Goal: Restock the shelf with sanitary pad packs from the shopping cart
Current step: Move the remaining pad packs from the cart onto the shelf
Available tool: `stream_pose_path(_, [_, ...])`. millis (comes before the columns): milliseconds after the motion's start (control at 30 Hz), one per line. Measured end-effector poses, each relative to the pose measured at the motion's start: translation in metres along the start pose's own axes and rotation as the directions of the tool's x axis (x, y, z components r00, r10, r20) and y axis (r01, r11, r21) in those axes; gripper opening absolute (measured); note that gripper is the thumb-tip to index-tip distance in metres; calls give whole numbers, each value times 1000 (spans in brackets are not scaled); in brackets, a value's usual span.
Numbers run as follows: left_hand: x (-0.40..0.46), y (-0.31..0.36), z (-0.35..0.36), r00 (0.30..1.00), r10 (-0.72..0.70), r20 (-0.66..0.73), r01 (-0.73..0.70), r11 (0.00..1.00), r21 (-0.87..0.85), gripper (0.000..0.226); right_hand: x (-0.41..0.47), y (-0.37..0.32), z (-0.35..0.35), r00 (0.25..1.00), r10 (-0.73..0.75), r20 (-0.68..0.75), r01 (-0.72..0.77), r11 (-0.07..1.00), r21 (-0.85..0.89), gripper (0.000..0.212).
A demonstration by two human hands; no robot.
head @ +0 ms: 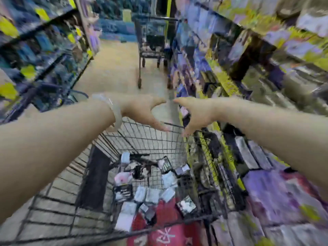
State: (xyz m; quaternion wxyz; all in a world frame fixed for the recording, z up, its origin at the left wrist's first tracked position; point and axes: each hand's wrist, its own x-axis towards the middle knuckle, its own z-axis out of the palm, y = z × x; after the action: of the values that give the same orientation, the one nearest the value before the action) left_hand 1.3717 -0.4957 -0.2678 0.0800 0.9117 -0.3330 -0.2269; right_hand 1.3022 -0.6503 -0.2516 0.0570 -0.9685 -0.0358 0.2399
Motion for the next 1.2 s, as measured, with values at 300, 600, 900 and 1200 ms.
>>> stream_pose_path(300, [45,-119,135,956,-178,232,201,976,-80,90,150,-11,119,976,-21,217,-6,993,122,104])
stream_pose_path(600, [106,-187,243,890,-271,366,350,921,-172,88,259,-8,237,939,-76,334,0,975,222,86])
stream_pose_path(900, [121,-234,333,808,-425,407,585,657,-476,45,358,-48,366,887,-354,298,308,932,191,51])
stream_pose_path(1200, [117,-252,382,712,-542,446,698,477,-535,51,403,-64,422,855,-454,249,420,890,179,53])
